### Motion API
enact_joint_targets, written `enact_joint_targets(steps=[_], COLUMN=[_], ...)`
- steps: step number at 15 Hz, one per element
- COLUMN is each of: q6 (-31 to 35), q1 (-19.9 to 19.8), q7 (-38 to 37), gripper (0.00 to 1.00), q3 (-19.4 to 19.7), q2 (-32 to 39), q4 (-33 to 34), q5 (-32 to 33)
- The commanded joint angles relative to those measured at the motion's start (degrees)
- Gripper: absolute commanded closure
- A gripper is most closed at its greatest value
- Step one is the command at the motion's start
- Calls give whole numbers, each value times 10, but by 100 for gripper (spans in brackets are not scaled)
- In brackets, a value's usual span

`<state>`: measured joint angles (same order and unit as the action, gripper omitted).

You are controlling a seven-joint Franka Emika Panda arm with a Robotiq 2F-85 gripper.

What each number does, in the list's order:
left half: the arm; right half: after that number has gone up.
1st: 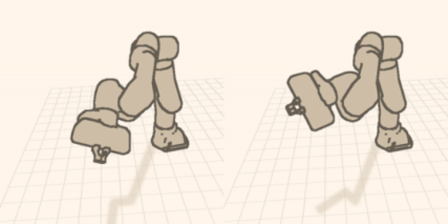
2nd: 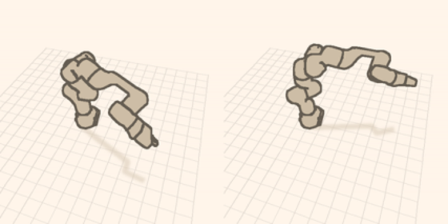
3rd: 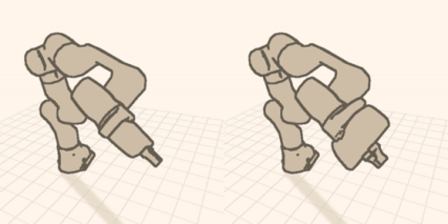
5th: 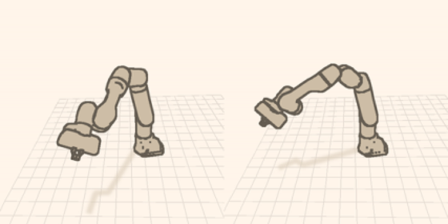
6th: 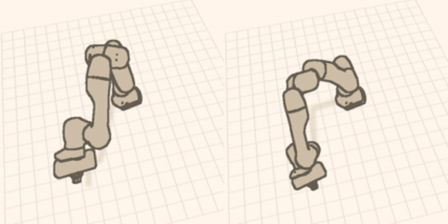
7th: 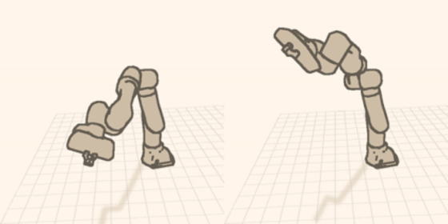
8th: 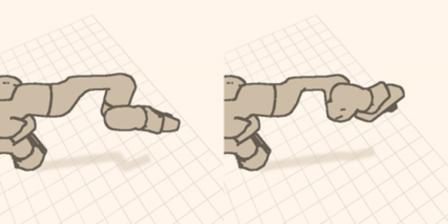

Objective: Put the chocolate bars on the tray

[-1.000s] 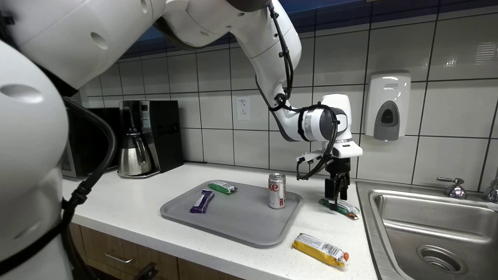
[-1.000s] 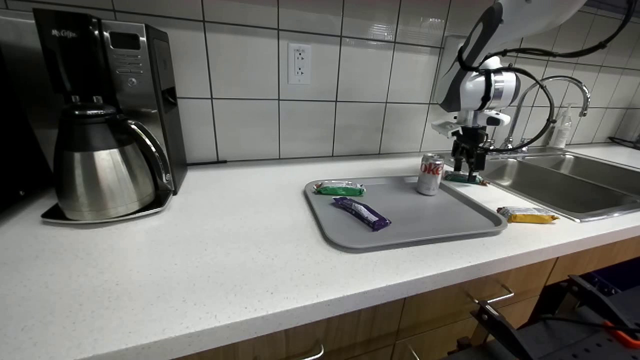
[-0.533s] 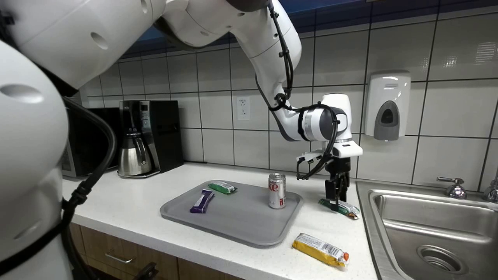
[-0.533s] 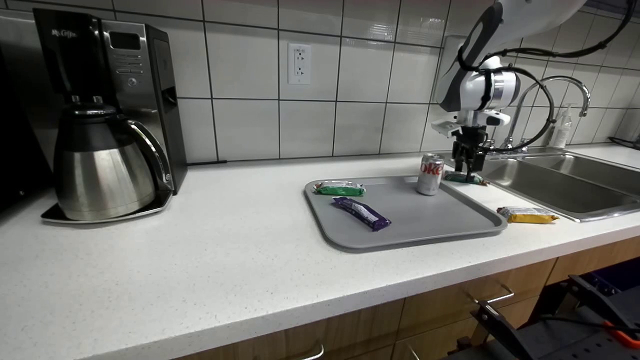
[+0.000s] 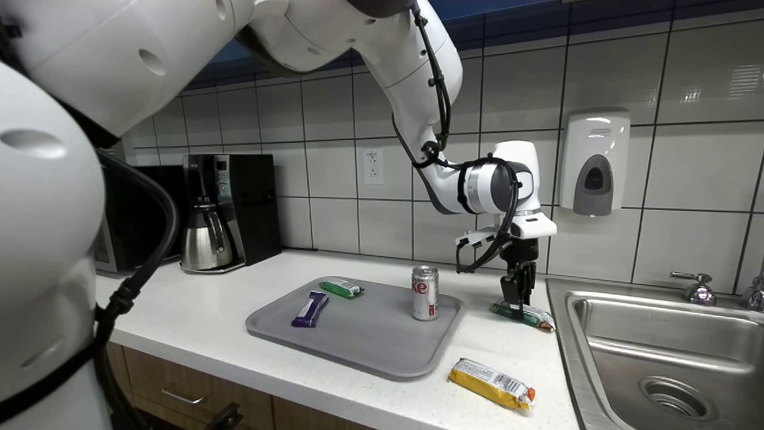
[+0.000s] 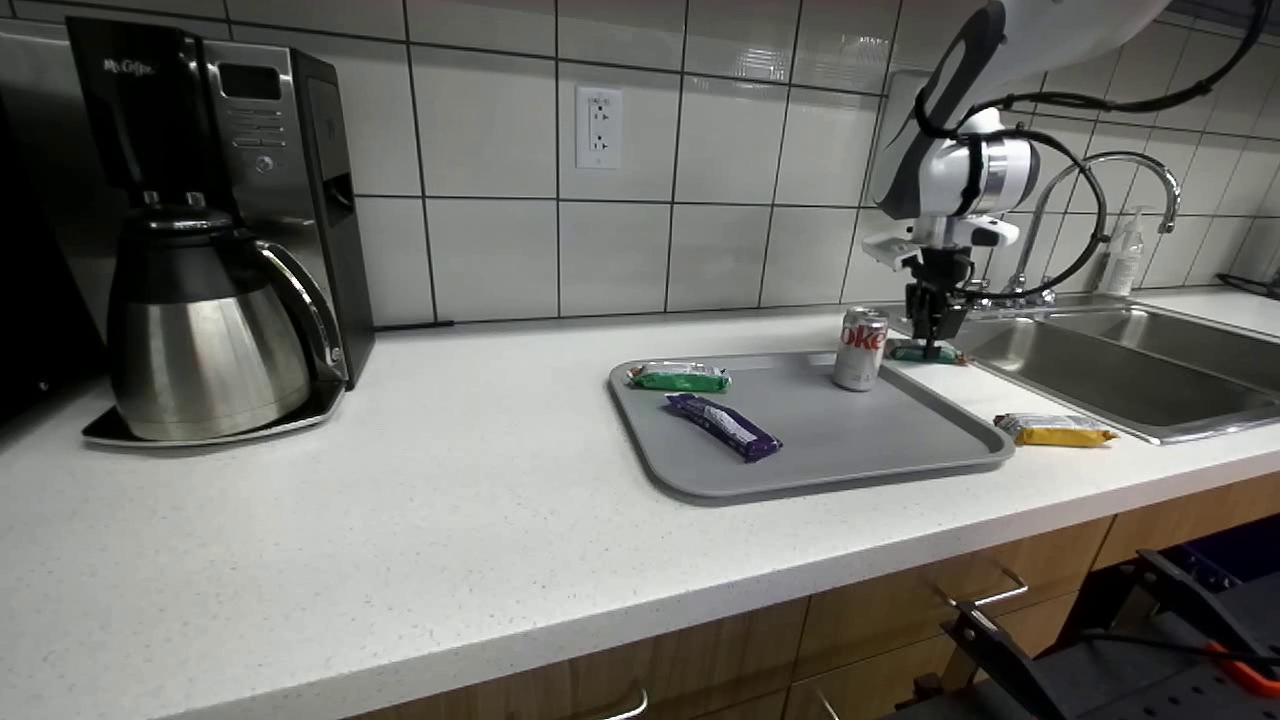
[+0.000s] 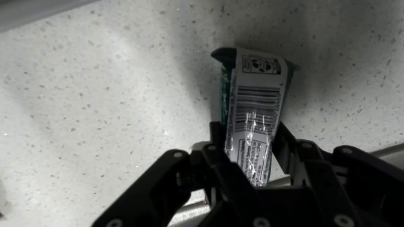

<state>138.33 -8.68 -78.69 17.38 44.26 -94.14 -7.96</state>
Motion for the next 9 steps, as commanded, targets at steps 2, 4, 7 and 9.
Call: enact_joint_targets(steps=[2, 4, 7, 9], q6=[-15, -19, -17, -10], q1=[-1, 1, 4, 9], q7=[5, 11, 34, 48], gripper=[83, 83, 83, 83], q3=[-1, 0, -1, 0], q2=[-25, -39, -69, -89], q4=[-8, -16, -37, -52], q5=[4, 10, 21, 33])
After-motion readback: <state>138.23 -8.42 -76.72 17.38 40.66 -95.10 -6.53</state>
